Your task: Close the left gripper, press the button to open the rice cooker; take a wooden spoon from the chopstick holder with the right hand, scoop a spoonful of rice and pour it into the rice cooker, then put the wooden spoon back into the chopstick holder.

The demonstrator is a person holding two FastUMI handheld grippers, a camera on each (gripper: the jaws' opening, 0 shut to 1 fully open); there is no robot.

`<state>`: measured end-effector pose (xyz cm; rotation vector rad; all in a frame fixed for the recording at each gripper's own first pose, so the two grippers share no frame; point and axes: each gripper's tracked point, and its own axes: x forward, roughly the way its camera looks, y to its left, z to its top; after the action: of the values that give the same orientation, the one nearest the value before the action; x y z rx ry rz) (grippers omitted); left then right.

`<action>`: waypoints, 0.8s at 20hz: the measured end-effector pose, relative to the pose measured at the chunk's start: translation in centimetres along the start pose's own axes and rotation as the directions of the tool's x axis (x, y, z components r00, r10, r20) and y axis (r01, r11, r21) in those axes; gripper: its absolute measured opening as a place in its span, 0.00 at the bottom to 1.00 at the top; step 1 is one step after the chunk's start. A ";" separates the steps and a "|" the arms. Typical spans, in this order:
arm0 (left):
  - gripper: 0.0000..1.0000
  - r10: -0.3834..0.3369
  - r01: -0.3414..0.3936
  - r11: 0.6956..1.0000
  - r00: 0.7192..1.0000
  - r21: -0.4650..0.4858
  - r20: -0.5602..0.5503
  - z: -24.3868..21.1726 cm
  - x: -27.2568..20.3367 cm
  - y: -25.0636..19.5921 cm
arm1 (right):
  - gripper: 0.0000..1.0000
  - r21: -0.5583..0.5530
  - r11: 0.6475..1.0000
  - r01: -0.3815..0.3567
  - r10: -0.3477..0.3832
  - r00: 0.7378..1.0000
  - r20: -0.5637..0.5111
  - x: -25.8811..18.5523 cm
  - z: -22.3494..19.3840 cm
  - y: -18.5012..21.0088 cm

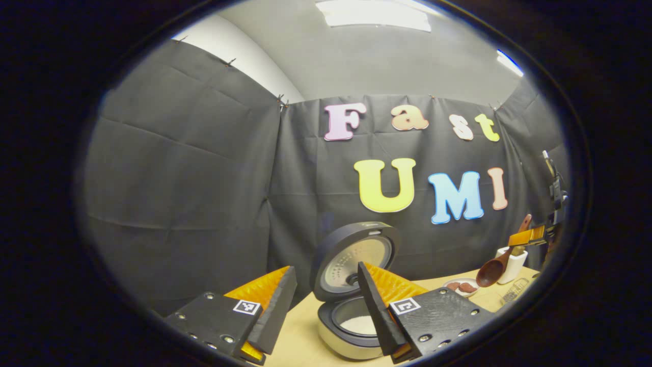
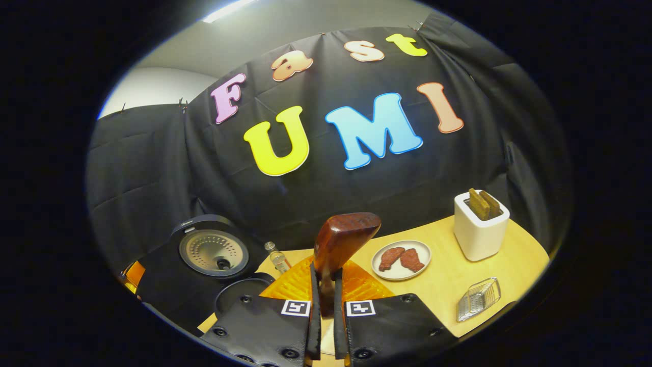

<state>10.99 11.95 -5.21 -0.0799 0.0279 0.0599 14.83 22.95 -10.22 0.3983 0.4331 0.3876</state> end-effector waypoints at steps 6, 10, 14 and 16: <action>0.77 -0.046 0.046 0.999 0.999 -0.003 0.004 0.6 -0.4 -4.0 | 0.08 0.016 0.994 0.110 -0.111 0.994 0.017 -2.7 1.1 -7.4; 0.77 -0.071 0.071 0.997 0.997 0.005 0.013 1.4 -0.8 -6.2 | 0.08 0.030 0.983 0.180 -0.181 0.983 0.031 -4.1 1.5 -11.9; 0.76 -0.084 0.083 0.996 0.996 0.023 0.012 1.8 -1.2 -7.8 | 0.12 0.033 0.965 0.260 -0.261 0.965 0.036 -5.1 1.5 -16.5; 0.76 -0.085 0.084 0.996 0.996 0.034 0.010 2.1 -1.6 -8.2 | 0.11 0.027 0.955 0.295 -0.296 0.955 0.024 -5.6 0.7 -18.6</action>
<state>9.91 3.84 -2.42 -0.0475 0.0136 -0.0244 15.57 4.41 -16.14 0.3541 0.4630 0.0858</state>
